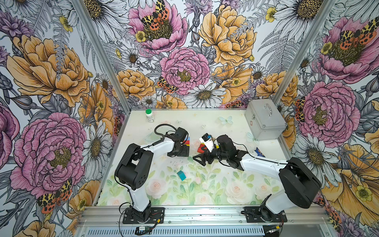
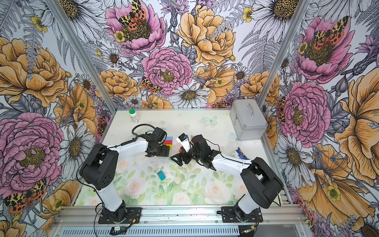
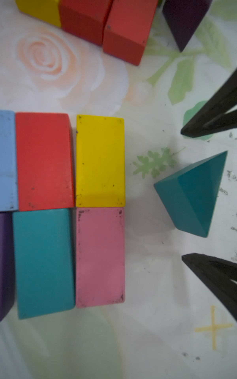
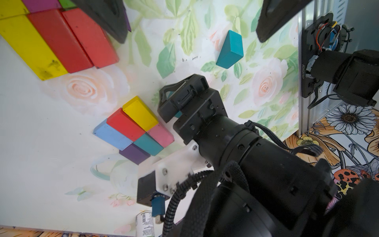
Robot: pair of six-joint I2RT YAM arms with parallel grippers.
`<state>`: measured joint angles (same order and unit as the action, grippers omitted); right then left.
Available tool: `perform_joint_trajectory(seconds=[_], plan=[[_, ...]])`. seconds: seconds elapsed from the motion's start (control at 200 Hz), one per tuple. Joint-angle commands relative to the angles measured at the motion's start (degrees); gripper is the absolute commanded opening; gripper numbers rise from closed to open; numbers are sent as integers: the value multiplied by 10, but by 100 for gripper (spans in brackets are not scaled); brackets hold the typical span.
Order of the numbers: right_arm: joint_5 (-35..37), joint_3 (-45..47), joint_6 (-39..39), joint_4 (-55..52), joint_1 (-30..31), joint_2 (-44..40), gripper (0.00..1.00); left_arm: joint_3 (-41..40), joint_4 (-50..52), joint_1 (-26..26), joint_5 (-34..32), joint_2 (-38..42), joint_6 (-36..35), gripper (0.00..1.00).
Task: Assemble a piece of candy with building blocks
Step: Assemble the building block at the center of the board.
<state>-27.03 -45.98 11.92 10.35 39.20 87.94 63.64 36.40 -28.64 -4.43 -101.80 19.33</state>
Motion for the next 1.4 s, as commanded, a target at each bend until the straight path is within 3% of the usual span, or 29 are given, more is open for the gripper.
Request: perform_joint_trajectory(seconds=[0.0, 0.32, 1.251, 1.396], plan=[[1, -14, -7, -1, 3, 5, 99, 20, 18, -8, 14, 7, -35, 90], [0, -13, -25, -50, -4, -22, 99, 34, 55, -15, 6, -7, -84, 78], [1, 11, -38, -63, -10, -47, 99, 88, 77, -20, -47, -61, -128, 75], [-1, 11, -38, -60, -11, -44, 98, 91, 81, -22, -43, -64, -132, 70]])
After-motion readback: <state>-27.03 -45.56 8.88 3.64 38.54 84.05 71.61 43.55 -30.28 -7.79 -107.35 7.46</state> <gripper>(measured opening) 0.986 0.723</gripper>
